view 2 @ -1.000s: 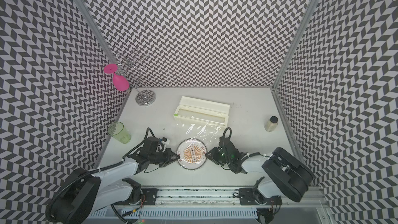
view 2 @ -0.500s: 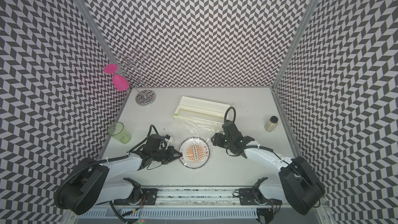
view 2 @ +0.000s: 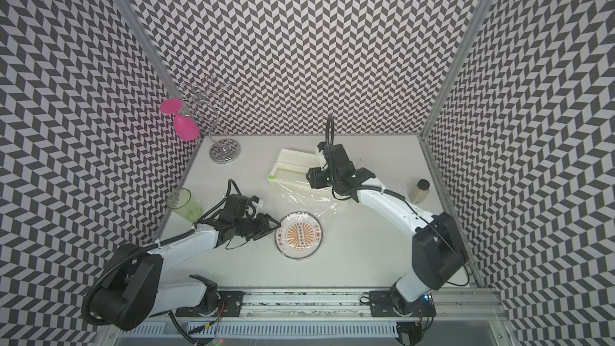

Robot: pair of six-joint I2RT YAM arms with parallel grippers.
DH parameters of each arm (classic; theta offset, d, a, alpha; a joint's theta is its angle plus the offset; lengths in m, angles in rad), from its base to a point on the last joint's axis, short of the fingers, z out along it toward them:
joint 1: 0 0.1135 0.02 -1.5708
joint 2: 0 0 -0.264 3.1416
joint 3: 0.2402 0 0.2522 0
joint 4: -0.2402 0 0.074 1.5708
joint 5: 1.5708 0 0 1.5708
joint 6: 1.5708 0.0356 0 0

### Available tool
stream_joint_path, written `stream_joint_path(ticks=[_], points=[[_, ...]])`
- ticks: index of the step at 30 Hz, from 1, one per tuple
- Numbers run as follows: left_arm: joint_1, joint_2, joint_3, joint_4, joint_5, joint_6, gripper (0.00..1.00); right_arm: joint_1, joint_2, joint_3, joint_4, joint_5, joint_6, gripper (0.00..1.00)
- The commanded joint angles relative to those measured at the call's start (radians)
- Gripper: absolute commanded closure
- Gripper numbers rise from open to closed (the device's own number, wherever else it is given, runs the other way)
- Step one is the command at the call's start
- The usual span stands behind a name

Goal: Wrap the plate with plastic wrap
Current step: Place the plate at the center of the board, then tear off the plastic wrap from the plastic wrap cutting box.

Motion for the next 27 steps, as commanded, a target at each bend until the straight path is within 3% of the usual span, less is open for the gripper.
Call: stream_joint_path(ticks=[1, 7, 10, 15, 21, 27], points=[[0.084, -0.023, 0.176, -0.192, -0.031, 0.164, 0.41, 0.022, 0.051, 0.084, 0.052, -0.031, -0.064, 0.4], [0.205, 0.146, 0.477, -0.23, -0.1, 0.378, 0.37, 0.039, 0.151, 0.156, 0.141, -0.033, -0.158, 0.41], [0.223, 0.328, 0.657, -0.235, -0.074, 0.453, 0.38, 0.055, 0.196, 0.175, 0.205, -0.019, -0.227, 0.42], [0.219, 0.611, 0.95, -0.318, -0.041, 0.505, 0.43, 0.084, 0.348, 0.337, 0.132, -0.032, -0.296, 0.46], [0.182, 0.689, 0.945, -0.213, -0.017, 0.502, 0.44, 0.123, 0.499, 0.475, 0.097, 0.008, -0.352, 0.54], [0.184, 0.711, 0.91, -0.158, -0.002, 0.483, 0.46, 0.13, 0.558, 0.519, 0.107, -0.021, -0.365, 0.61]])
